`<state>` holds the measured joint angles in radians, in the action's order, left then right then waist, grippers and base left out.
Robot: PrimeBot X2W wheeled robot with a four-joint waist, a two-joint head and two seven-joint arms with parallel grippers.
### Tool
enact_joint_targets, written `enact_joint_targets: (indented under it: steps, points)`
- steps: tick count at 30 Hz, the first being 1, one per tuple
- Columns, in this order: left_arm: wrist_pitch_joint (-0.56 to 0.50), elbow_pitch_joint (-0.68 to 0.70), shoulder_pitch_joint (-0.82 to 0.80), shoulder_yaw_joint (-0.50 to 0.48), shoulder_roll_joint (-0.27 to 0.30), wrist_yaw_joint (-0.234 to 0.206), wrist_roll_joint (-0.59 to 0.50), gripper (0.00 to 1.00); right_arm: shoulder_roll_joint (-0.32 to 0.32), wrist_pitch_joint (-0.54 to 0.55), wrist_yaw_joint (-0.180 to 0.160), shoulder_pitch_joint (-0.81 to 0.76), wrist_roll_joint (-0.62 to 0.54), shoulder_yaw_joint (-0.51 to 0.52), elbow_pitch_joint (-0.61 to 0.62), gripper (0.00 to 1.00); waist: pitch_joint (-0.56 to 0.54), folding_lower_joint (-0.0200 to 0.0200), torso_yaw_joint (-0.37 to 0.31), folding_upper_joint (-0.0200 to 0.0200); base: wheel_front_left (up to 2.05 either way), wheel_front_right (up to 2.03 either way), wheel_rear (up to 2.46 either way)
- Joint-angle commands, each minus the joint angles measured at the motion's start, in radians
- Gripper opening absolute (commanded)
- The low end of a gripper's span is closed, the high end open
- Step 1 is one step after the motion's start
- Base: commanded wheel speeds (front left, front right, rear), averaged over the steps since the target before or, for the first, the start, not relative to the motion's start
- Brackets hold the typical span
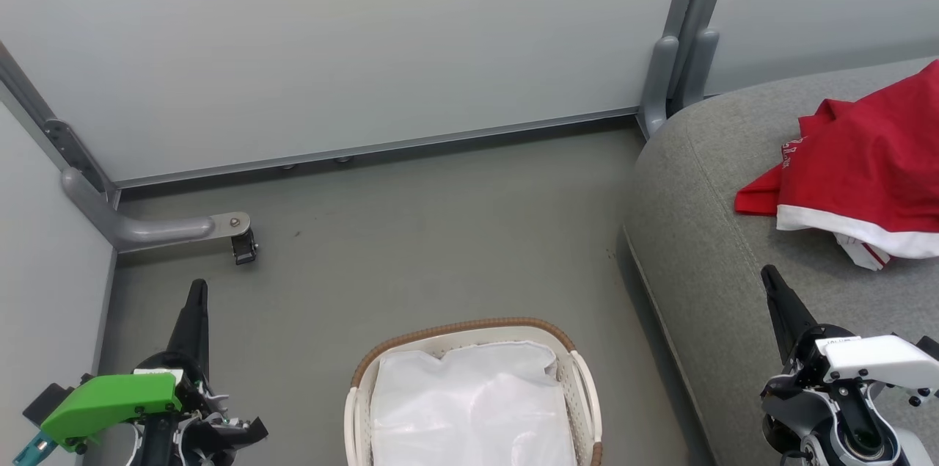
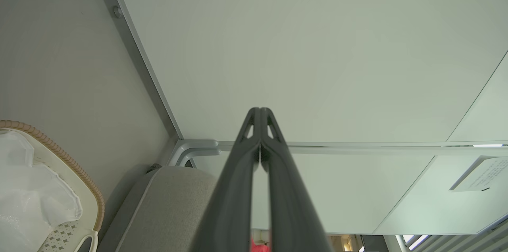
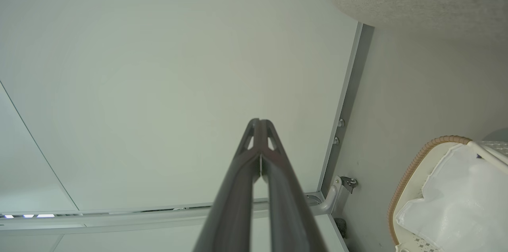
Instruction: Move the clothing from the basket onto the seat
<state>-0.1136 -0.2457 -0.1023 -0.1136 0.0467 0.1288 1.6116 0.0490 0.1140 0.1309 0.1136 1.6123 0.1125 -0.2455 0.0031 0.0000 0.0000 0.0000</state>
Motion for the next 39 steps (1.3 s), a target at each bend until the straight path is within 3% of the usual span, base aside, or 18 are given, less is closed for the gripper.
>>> enact_joint_targets:
  steps: [1,39]
  points:
    - [-0.004,0.002,-0.012,-0.003,0.007,0.004,0.003,0.00,0.005,0.002,0.000,-0.011,0.003,0.003,0.003,0.00,0.000,0.0000,0.000,0.0000,0.00,0.00,0.00]
    - [-0.004,0.002,-0.012,-0.002,0.007,0.004,0.003,0.00,0.004,0.003,0.000,-0.011,0.001,0.004,0.003,0.00,0.000,0.0000,0.000,0.0000,0.00,0.00,0.00]
